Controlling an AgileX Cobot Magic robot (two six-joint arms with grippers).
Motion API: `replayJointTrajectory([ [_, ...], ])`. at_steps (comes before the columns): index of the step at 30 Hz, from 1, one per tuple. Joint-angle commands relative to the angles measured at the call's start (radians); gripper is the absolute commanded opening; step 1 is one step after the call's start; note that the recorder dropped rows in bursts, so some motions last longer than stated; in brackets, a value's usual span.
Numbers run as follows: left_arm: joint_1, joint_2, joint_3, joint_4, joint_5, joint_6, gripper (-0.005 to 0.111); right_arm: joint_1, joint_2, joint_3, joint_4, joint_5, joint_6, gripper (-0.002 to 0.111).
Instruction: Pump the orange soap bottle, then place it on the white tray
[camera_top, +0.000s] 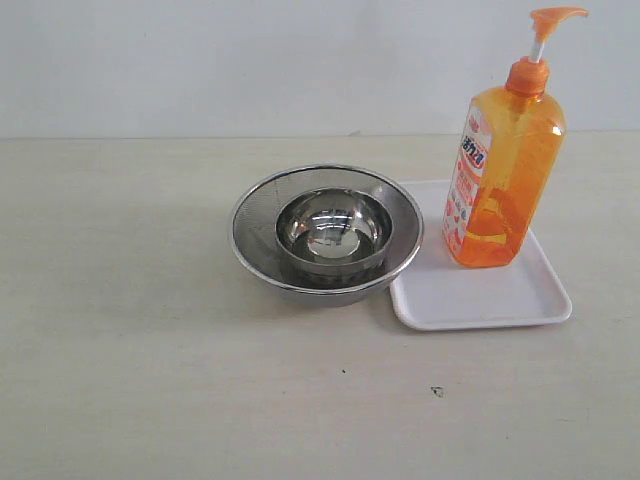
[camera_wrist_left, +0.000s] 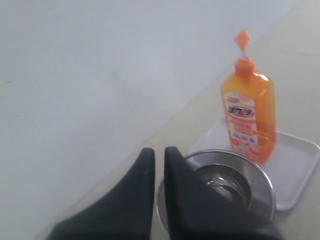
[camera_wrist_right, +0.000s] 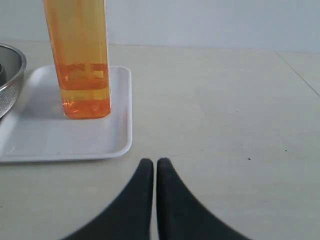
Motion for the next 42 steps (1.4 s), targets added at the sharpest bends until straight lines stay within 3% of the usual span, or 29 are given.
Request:
replayJointTrajectory([
  [1,0.121,-0.197,0.129,-0.072,0.0,0.0,0.005,-0.003,-0.007,0.0,0.003,-0.004,-0.001,0.0],
  [5,0.223,-0.371,0.281,-0.083,0.0,0.0,0.005,-0.003,-0.007,0.0,0.003,-0.005,0.001,0.0],
  [18,0.429,-0.913,0.792,-0.232,-0.087,0.0,0.005,-0.003,-0.007,0.0,0.003,-0.005,0.001,0.0],
  [27,0.446,-0.921,1.003,-0.306,-0.24,-0.054,0.005,-0.003,-0.007,0.0,0.003,-0.006,0.001,0.0],
  [34,0.446,-0.921,1.011,-0.488,-0.237,-0.084,0.005,-0.003,-0.007,0.0,0.003,-0.006,0.001,0.0],
  [36,0.446,-0.921,1.011,-0.514,-0.228,-0.189,0.005,-0.003,-0.007,0.0,0.003,-0.006,0.001,0.0],
  [39,0.446,-0.921,1.011,-0.37,-0.207,-0.5,0.005,-0.003,-0.007,0.0,0.003,-0.006,0.001,0.0],
  [42,0.448,-0.921,1.011,-0.053,-0.205,-0.665,0.005,-0.003,-0.007,0.0,0.003,-0.006,0.001,0.0],
])
